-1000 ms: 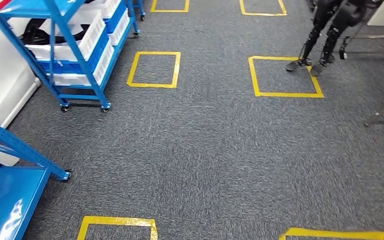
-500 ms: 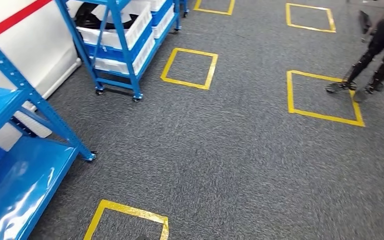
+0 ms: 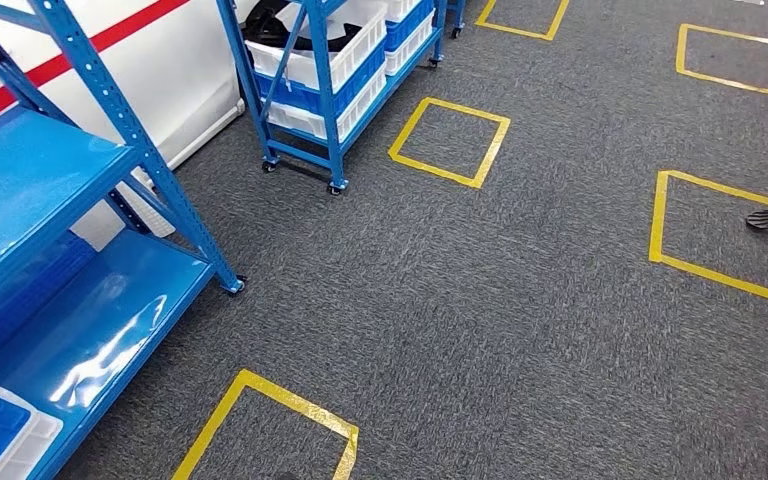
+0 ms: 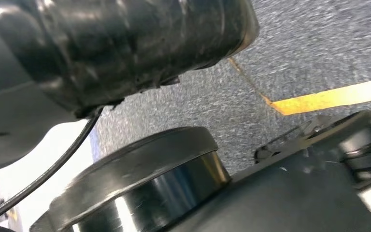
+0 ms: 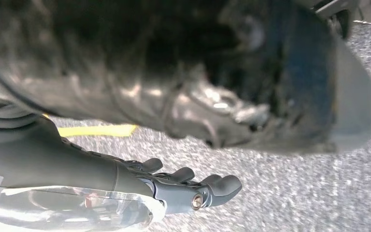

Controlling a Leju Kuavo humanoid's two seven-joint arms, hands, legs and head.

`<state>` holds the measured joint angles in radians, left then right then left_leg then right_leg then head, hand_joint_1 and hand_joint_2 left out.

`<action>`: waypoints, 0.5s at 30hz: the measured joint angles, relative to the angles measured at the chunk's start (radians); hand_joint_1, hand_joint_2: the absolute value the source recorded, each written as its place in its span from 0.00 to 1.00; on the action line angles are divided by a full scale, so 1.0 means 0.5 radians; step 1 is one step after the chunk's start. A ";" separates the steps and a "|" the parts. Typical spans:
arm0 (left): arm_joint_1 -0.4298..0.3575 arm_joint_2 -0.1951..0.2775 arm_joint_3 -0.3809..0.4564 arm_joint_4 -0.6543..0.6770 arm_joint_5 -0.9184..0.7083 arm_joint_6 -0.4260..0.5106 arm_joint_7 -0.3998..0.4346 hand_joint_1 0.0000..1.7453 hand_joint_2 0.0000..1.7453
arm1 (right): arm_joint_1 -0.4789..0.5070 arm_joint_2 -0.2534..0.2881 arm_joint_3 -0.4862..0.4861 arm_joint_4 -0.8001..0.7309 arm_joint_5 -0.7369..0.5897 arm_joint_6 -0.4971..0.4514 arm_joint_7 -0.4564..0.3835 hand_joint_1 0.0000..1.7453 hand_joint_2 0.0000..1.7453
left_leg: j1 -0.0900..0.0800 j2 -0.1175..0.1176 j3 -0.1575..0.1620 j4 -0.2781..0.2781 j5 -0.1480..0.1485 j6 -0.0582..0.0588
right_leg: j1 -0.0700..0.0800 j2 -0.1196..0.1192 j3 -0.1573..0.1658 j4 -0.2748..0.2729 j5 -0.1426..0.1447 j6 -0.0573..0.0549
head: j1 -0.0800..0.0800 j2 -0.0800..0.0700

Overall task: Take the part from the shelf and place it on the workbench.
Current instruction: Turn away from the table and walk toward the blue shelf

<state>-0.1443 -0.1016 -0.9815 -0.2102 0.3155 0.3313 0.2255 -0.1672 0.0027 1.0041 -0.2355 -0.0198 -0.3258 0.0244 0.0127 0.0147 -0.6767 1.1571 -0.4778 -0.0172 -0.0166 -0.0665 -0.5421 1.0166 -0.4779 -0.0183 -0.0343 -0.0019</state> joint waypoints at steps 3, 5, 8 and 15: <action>-0.010 0.000 0.000 0.000 0.000 -0.003 0.000 0.00 0.00 | -0.004 0.001 0.002 0.000 0.000 0.001 0.001 0.00 0.00 | -0.019 0.089 0.146 -0.263 0.071 0.035 | 0.016 -0.056 0.015 0.012 -0.024 0.031 | 0.005 0.000; -0.010 0.001 0.000 0.000 -0.001 -0.006 0.000 0.00 0.00 | -0.008 0.001 0.004 -0.001 0.002 0.002 0.003 0.00 0.00 | -0.023 0.056 0.148 -0.273 0.068 0.061 | 0.020 -0.088 0.028 0.007 -0.031 0.051 | 0.009 0.000; -0.004 0.001 -0.001 0.000 -0.005 -0.011 0.002 0.00 0.00 | -0.014 0.001 0.005 -0.002 0.005 0.001 0.015 0.00 0.00 | -0.008 0.001 0.160 -0.296 0.080 0.095 | 0.006 -0.008 0.001 0.102 -0.106 0.082 | 0.015 0.000; -0.006 -0.001 -0.008 0.000 -0.019 -0.027 0.008 0.00 0.00 | 0.000 0.001 0.008 -0.001 0.008 0.002 0.042 0.00 0.00 | -0.008 -0.180 0.155 -0.286 0.085 0.111 | -0.004 0.156 -0.156 0.351 -0.115 0.080 | 0.029 0.000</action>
<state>-0.1471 -0.1019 -0.9855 -0.2102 0.3062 0.3179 0.2293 -0.1671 0.0031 1.0082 -0.2358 -0.0156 -0.3248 0.0452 0.0088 -0.0751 -0.5994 1.0143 -0.4351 0.0382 -0.0185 0.0113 -0.6201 1.1920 -0.5356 0.0216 -0.0198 -0.0019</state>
